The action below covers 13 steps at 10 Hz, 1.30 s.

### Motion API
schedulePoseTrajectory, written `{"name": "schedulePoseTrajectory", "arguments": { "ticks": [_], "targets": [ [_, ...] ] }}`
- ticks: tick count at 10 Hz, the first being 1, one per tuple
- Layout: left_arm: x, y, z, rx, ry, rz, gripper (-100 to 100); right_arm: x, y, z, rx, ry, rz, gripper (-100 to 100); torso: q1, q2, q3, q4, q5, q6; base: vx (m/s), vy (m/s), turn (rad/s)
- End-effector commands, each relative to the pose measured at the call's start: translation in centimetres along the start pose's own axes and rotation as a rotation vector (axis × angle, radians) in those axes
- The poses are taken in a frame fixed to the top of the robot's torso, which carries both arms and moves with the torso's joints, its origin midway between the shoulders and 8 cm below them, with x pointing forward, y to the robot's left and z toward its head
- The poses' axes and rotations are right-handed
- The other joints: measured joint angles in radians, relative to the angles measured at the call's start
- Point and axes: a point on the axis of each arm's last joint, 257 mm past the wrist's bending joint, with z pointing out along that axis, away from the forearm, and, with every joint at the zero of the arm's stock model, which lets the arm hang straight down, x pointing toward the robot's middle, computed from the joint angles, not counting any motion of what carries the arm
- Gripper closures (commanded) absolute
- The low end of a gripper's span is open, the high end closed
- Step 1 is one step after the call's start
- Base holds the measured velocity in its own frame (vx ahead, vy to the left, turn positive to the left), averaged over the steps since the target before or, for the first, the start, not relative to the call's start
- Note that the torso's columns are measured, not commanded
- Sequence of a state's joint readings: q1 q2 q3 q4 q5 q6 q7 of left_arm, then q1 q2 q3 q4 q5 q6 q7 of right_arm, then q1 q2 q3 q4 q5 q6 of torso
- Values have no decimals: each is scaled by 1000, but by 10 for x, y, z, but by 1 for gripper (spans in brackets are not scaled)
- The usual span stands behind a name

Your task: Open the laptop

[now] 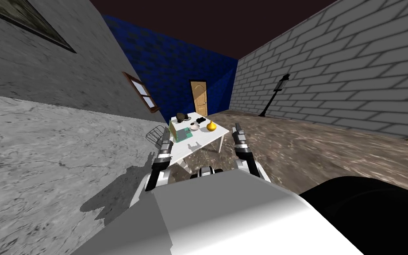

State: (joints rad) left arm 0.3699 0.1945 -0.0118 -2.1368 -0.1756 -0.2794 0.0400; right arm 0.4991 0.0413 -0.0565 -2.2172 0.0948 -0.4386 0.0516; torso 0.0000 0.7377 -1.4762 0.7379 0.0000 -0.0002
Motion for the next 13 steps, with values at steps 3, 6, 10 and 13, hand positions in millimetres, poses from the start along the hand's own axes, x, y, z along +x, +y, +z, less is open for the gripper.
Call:
{"name": "schedulePoseTrajectory", "arguments": {
  "ticks": [3,6,10,13],
  "targets": [
    [-14,30,10,-92,-4,88,-100,0,0,0,0,0,0,0,1,0,0,0,0,0,-29,-57,-227],
    [-32,53,13,-161,-27,135,-100,0,0,0,0,0,0,0,1,0,0,0,0,0,-21,-32,-219],
    [-68,85,13,-269,-79,193,-100,0,0,0,0,0,0,0,1,0,0,0,0,0,-17,13,-179],
    [-104,108,8,-359,-135,231,-100,0,0,0,0,0,-1,0,1,0,0,0,0,0,-16,51,-146]
  ]
}}
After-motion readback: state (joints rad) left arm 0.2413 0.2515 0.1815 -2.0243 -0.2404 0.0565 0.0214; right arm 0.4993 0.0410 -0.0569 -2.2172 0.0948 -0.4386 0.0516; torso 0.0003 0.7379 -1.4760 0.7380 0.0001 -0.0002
